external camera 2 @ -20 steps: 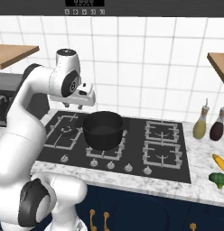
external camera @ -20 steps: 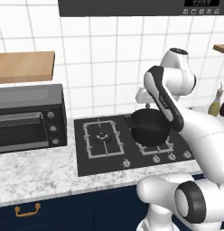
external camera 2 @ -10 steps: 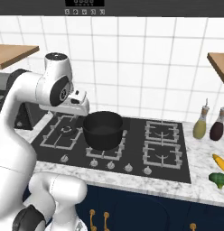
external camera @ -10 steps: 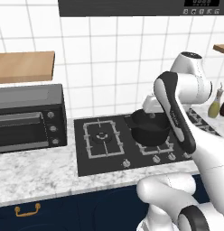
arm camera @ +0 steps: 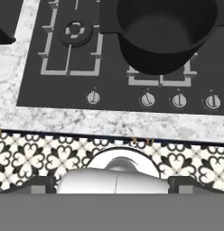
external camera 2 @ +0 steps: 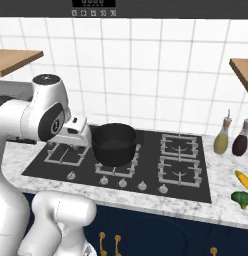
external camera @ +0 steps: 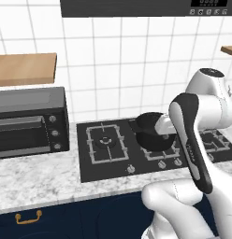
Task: Put the corn and broccoli in the pot. Retrieve the spatula and lightly stir the vegetables in the pot.
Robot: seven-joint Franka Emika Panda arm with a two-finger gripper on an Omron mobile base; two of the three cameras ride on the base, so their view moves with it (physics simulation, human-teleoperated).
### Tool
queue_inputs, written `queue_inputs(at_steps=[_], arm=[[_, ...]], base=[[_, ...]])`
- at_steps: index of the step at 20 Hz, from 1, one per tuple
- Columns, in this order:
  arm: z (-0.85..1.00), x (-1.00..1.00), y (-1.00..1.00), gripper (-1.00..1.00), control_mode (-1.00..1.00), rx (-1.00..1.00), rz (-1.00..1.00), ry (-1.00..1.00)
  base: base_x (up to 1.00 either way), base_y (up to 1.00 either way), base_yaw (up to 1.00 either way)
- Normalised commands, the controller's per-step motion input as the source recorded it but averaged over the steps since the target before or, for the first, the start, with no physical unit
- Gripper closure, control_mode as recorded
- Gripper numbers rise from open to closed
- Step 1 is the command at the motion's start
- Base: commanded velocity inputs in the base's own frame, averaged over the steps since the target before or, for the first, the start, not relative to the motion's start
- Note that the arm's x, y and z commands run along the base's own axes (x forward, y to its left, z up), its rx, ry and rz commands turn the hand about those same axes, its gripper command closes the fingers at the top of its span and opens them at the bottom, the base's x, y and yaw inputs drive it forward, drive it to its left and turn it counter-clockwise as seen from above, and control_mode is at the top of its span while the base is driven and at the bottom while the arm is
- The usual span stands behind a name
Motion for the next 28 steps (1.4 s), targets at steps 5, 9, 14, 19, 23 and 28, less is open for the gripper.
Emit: queue_inputs(at_steps=[5, 9, 14, 19, 23, 28], arm=[[-0.01, 0.00, -0.03, -1.00, 1.00, 0.00, 0.00, 0.00], [0.00, 0.00, 0.00, -1.00, 1.00, 0.00, 0.00, 0.00], [0.00, 0.00, 0.00, -1.00, 1.00, 0.00, 0.00, 0.00], [0.00, 0.00, 0.00, -1.00, 1.00, 0.00, 0.00, 0.00], [0.00, 0.00, 0.00, -1.00, 1.00, 0.00, 0.00, 0.00], [0.00, 0.00, 0.00, -1.00, 1.00, 0.00, 0.00, 0.00]], base=[[-0.12, -0.29, 0.00], [-0.30, -0.95, 0.03], [-0.40, -0.94, 0.02], [0.08, -0.45, 0.00], [0.06, -0.43, 0.01], [0.46, -0.25, 0.00]])
